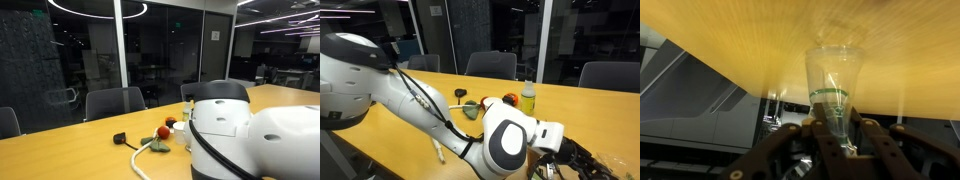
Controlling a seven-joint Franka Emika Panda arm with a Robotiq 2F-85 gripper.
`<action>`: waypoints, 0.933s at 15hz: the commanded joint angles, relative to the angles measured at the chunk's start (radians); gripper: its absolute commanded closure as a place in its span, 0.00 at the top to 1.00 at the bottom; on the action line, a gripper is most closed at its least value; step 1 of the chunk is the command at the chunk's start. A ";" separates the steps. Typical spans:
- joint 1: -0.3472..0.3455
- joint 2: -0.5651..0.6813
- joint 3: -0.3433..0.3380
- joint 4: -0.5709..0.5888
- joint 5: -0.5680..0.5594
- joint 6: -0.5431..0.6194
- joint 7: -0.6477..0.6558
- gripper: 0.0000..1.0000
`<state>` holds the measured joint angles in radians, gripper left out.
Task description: Put the clear cup upright
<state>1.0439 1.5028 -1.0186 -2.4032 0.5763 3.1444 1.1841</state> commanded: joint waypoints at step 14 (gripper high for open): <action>-0.086 -0.154 0.072 0.066 -0.166 -0.043 0.052 1.00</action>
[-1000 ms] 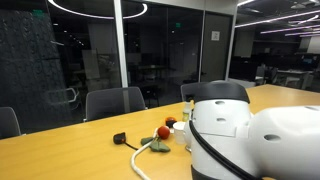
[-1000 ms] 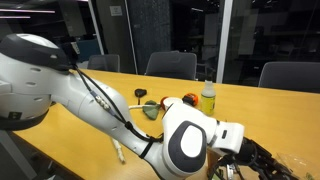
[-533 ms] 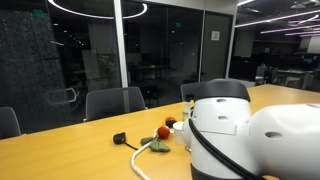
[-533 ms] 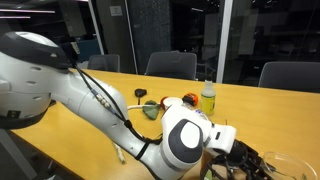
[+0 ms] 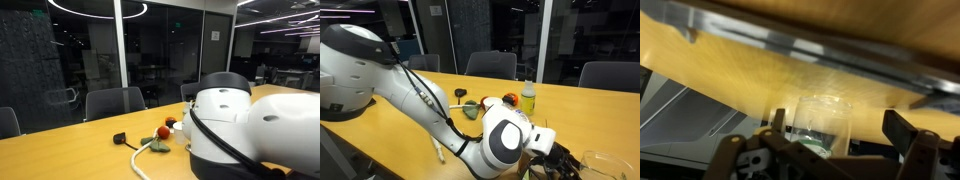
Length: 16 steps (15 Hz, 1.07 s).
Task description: Put the clear cup upright
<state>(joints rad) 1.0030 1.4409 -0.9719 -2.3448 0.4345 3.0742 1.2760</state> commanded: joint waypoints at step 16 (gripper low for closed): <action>-0.037 -0.785 0.036 -0.200 0.014 -0.010 -0.577 1.00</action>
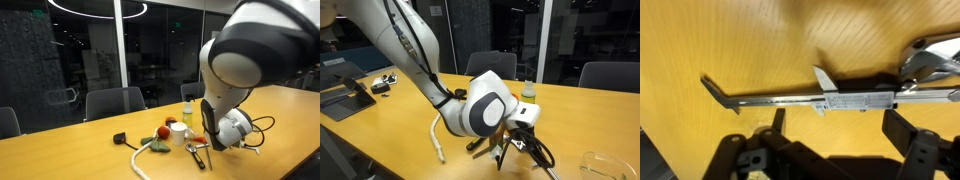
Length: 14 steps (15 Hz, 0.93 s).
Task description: Put the clear cup upright
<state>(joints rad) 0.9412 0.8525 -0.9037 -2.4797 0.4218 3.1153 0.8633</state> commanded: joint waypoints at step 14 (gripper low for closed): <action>0.750 -0.703 -0.876 -0.086 -0.045 -0.613 -0.605 1.00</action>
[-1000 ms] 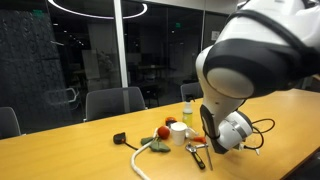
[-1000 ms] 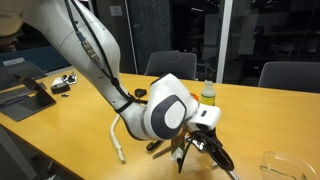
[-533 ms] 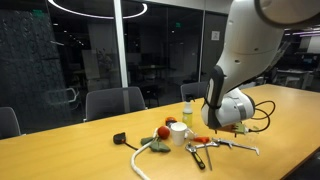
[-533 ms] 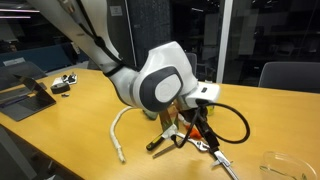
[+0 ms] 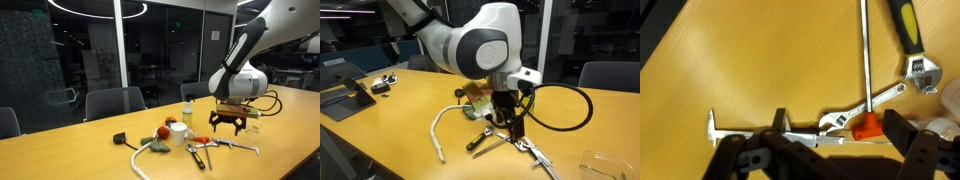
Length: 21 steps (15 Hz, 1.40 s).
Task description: Put the clear cup upright
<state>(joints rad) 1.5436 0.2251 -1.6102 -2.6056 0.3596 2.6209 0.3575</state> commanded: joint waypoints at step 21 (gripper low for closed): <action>0.587 0.818 -0.896 0.096 0.318 -1.079 -0.798 1.00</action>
<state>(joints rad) 2.1114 0.9176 -2.4580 -2.4698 0.6623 1.5999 -0.3668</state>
